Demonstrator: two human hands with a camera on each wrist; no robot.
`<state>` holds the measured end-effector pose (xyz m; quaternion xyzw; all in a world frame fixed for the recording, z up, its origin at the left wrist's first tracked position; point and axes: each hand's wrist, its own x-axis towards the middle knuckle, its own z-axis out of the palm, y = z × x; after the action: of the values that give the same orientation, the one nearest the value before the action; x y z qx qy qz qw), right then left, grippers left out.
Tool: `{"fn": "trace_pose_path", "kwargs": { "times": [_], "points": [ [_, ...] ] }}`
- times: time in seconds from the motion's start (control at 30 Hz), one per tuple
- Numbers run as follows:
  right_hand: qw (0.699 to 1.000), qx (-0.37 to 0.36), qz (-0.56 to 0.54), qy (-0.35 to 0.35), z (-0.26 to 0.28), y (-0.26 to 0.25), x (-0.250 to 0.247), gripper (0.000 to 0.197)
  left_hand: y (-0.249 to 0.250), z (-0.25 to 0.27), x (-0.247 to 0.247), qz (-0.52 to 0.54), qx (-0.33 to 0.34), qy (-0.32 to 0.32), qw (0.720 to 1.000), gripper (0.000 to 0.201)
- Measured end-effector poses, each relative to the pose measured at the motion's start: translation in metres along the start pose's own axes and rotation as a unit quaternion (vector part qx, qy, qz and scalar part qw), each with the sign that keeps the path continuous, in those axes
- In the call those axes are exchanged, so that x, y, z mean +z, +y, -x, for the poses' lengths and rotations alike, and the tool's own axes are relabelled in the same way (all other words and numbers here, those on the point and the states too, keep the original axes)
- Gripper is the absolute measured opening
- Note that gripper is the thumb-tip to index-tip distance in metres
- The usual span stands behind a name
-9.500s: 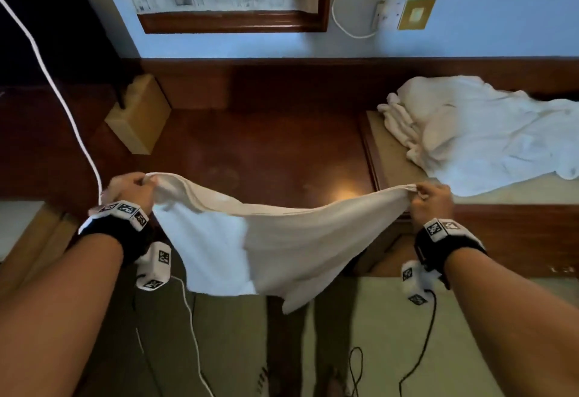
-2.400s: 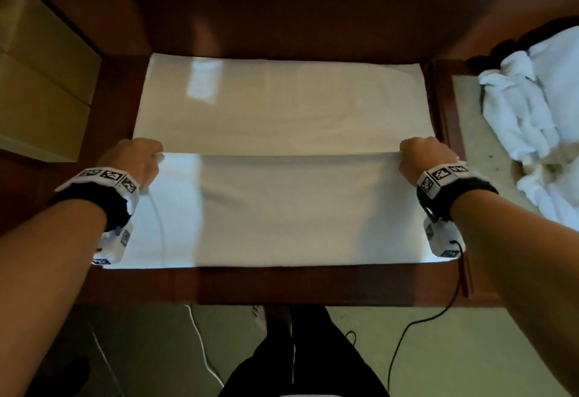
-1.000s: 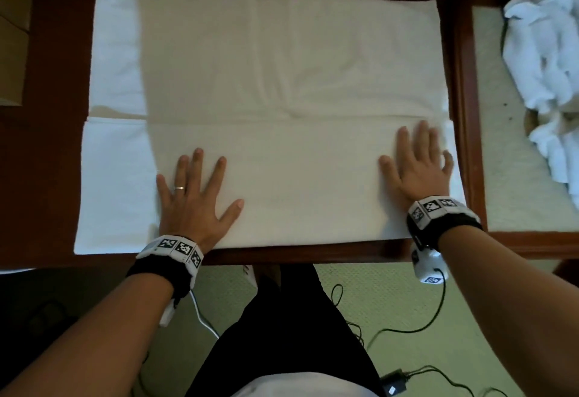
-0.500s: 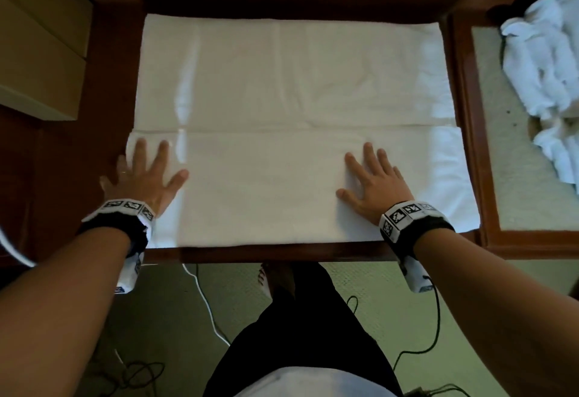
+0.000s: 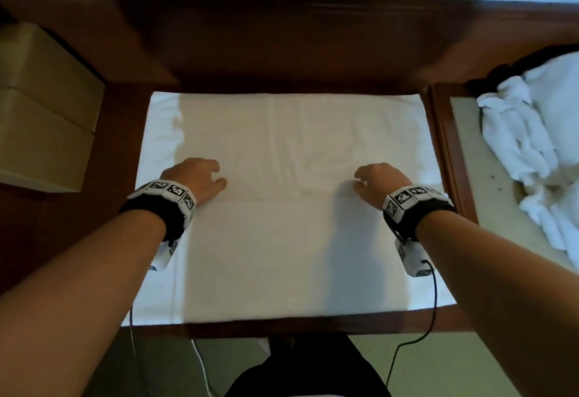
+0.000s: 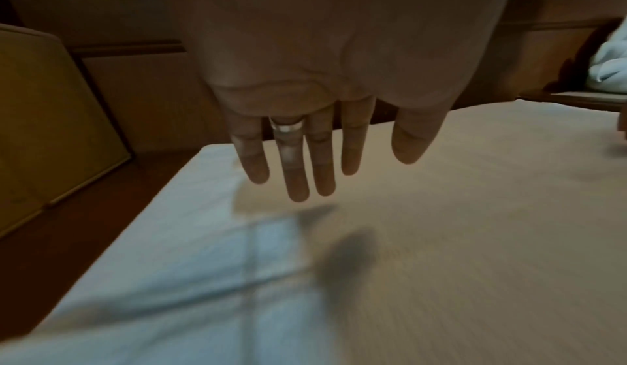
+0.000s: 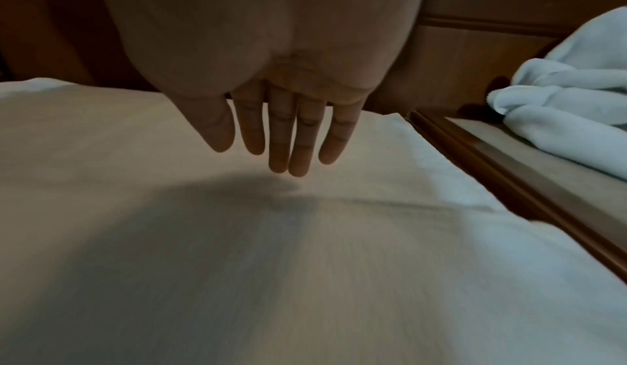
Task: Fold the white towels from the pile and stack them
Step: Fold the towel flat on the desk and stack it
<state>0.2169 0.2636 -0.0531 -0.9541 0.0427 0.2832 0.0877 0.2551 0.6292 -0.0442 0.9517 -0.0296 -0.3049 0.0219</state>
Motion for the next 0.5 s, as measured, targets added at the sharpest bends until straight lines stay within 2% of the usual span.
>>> {"fn": "trace_pose_path", "kwargs": {
  "times": [0.2, 0.37, 0.5],
  "points": [
    [0.999, -0.019, -0.009, 0.042, -0.09, 0.02, -0.045, 0.045, 0.011, -0.078, -0.034, 0.02, 0.003, 0.053, 0.998, 0.051],
    [0.996, -0.015, 0.058, 0.067, -0.145, 0.037, -0.068, 0.065, -0.002, -0.138, -0.048, -0.093, -0.007, 0.083, 0.992, 0.066],
    [0.988, -0.033, 0.09, 0.122, -0.16, 0.04, -0.065, 0.063, -0.002, -0.152, -0.047, -0.102, 0.012, 0.141, 0.985, 0.052]
  ]
}}
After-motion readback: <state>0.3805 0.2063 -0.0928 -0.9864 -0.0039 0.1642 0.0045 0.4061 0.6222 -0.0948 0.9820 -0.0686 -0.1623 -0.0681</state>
